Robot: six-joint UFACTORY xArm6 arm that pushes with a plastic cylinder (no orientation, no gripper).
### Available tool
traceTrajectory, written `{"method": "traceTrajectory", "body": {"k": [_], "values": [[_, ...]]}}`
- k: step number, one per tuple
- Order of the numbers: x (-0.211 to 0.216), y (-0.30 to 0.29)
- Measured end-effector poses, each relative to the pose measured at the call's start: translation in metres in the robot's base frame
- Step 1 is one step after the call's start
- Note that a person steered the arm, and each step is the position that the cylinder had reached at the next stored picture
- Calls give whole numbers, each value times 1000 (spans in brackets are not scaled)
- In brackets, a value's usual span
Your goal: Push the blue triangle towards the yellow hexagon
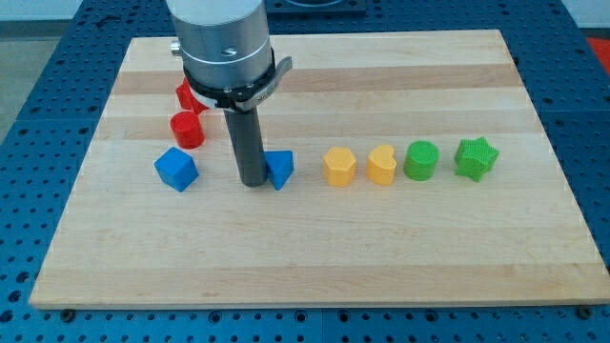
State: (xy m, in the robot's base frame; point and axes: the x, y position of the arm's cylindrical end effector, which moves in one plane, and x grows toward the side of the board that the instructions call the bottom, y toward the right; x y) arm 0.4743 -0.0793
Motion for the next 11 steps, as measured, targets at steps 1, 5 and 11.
{"method": "traceTrajectory", "body": {"k": [1, 5, 11], "values": [[0, 0], [0, 14], [13, 9]]}}
